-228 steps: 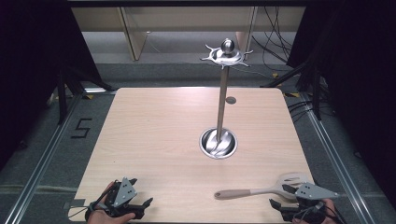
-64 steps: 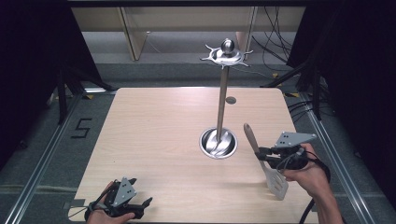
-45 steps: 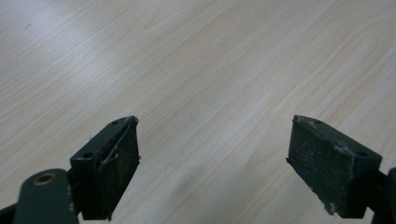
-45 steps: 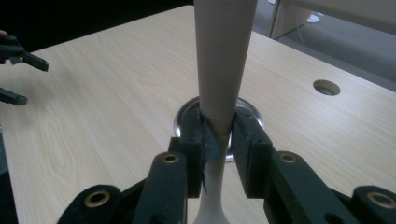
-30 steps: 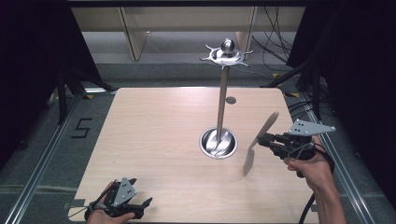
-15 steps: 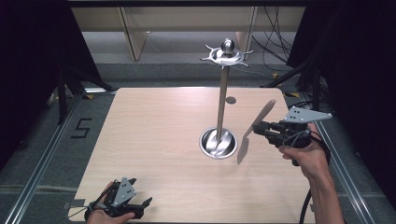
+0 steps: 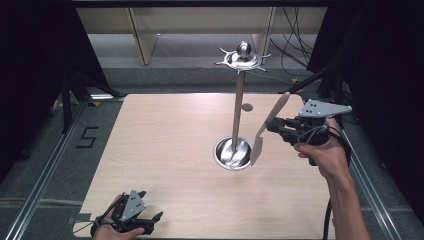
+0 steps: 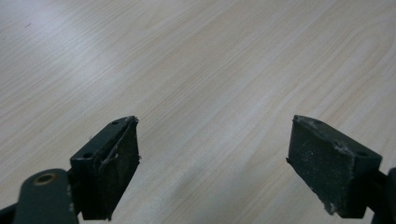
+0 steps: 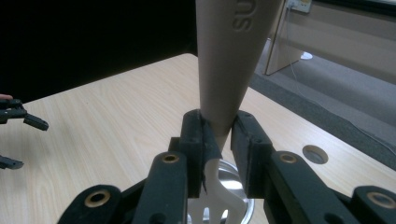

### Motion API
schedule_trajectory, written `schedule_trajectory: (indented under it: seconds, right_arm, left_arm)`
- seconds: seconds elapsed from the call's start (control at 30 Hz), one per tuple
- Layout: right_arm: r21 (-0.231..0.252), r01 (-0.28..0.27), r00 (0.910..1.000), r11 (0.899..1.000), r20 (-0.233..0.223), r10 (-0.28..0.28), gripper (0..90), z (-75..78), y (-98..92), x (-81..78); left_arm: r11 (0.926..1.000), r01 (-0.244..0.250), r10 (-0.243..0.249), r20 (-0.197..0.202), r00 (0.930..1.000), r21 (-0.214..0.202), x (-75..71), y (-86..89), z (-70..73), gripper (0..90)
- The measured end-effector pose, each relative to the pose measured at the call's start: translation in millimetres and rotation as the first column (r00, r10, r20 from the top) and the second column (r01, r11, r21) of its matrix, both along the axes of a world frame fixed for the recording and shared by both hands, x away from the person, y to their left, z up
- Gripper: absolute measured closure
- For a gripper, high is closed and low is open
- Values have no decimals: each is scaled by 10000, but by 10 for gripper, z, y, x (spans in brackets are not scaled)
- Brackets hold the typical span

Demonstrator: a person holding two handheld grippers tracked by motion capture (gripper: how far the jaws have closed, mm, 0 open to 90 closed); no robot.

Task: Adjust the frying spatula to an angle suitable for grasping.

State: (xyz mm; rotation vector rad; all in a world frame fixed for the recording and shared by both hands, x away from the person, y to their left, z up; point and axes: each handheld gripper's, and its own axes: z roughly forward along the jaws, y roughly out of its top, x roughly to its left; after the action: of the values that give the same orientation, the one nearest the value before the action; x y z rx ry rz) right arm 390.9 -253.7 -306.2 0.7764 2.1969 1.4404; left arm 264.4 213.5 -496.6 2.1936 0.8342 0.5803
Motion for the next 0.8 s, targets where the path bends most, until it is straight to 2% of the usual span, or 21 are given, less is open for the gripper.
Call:
schedule_trajectory:
  seconds: [0.1, 0.13, 0.17, 0.23, 0.27, 0.3, 0.33, 0.37, 0.4, 0.43, 0.47, 0.53, 0.6, 0.63, 0.7, 0.73, 0.8]
  right_arm:
    - [-131, -158, 9999, 9998, -53, 157, 755, 51, 28, 31]
    - [42, 8, 10000, 10000, 21, -8, 755, 60, 60, 38]
    - [31, 8, 10000, 10000, 1, -8, 755, 73, 70, 48]
    - [26, -50, 10000, 10000, -51, 50, 755, 103, 91, 76]
    - [37, -70, 10000, 10000, 55, 70, 755, 111, 106, 99]
    - [22, -103, 9999, 9999, -71, 103, 755, 128, 120, 109]
    - [-162, -103, 9999, 9998, 48, 103, 755, 147, 117, 131]
    - [-85, -81, 10000, 9999, -57, 81, 755, 154, 131, 132]
    - [-24, 36, 9999, 10000, 108, -36, 755, 153, 151, 148]
    - [-111, -90, 9999, 9999, -87, 89, 755, 175, 155, 156]
    - [-56, -146, 9999, 9999, -39, 145, 755, 177, 165, 171]
    - [-61, 20, 10000, 10000, -70, -20, 755, 203, 183, 183]
    - [-171, -63, 10000, 9998, 69, 64, 755, 224, 185, 213]
    - [-150, 64, 9999, 9999, -81, -65, 755, 238, 195, 203]
    - [-92, 109, 9999, 9999, 107, -108, 755, 253, 218, 221]
    - [-324, -10, 10000, 9995, 94, 13, 755, 274, 207, 229]
    - [-344, 41, 10000, 9994, 1, -41, 755, 286, 232, 236]
  left_arm:
    - [10000, 32, -32, 13, 10000, 14, 0, 1, 4, 159]
    - [10000, 80, -81, 49, 10000, 53, 4, 4, 6, 159]
    - [10000, 4, -4, -143, 9999, 6, 3, 1, 1, 159]
    - [9999, -113, 113, 30, 9999, 7, 3, -6, -11, 159]
    - [10000, -90, 90, 39, 10000, 29, 4, -4, -8, 159]
    - [9999, -101, 101, 52, 9999, 21, 4, -4, -8, 159]
    - [10000, -95, 95, 27, 10000, 1, 4, -4, -9, 159]
    - [9999, -127, 127, 18, 9999, -89, 2, -6, -9, 159]
    - [9999, -108, 108, 62, 9999, 23, 4, -4, -8, 159]
    - [10000, -67, 67, 47, 10000, 52, 5, -3, -7, 159]
    - [10000, -76, 76, 48, 10000, 21, 5, -4, -8, 159]
    - [9999, -129, 129, 35, 9999, -84, 1, -6, -9, 159]
    - [9999, -113, 113, 19, 9999, -94, 0, -4, -5, 159]
    - [9999, -117, 117, 17, 9999, -101, 0, -3, -5, 159]
    - [9999, -115, 115, 14, 9999, -81, 0, -3, -5, 159]
    - [9999, -114, 114, 15, 9999, -89, 0, -4, -7, 159]
    - [9999, -119, 119, 20, 9999, -91, 0, -5, -6, 159]
